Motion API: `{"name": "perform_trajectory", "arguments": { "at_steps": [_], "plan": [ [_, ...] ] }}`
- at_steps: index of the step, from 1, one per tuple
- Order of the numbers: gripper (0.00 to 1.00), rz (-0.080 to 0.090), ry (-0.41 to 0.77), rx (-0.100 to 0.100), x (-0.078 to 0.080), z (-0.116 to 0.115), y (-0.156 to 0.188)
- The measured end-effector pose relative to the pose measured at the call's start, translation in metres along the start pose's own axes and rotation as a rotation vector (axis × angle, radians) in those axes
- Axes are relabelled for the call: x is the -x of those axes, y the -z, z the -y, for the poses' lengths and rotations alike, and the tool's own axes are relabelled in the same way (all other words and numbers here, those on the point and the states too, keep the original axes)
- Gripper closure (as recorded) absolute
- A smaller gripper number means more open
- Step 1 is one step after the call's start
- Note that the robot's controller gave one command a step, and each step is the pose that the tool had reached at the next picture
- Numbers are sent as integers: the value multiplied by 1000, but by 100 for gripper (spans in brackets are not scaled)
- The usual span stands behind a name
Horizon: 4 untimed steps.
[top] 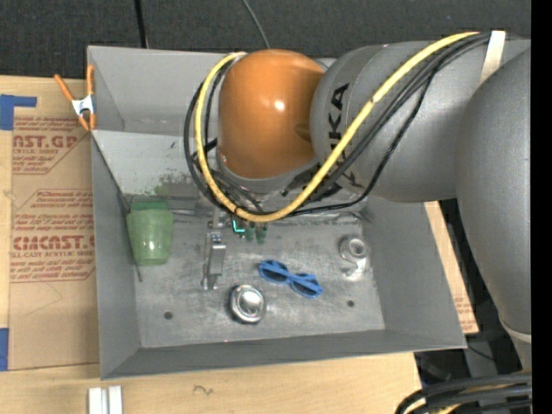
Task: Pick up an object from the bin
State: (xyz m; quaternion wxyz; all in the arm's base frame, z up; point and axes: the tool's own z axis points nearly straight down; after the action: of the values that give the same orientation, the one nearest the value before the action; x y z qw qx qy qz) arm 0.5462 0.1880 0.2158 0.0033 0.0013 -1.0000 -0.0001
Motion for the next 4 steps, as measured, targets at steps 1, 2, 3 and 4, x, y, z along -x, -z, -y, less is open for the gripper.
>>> {"name": "perform_trajectory", "arguments": {
  "at_steps": [1, 2, 3, 4],
  "plan": [
    [0, -1, 29, -3, -13, 69, -100],
    [0, 17, 186, 1, -31, 102, -144],
    [100, 23, 186, 3, -30, 100, -142],
    [100, 15, 590, -3, -22, 125, -2]
  ]
}}
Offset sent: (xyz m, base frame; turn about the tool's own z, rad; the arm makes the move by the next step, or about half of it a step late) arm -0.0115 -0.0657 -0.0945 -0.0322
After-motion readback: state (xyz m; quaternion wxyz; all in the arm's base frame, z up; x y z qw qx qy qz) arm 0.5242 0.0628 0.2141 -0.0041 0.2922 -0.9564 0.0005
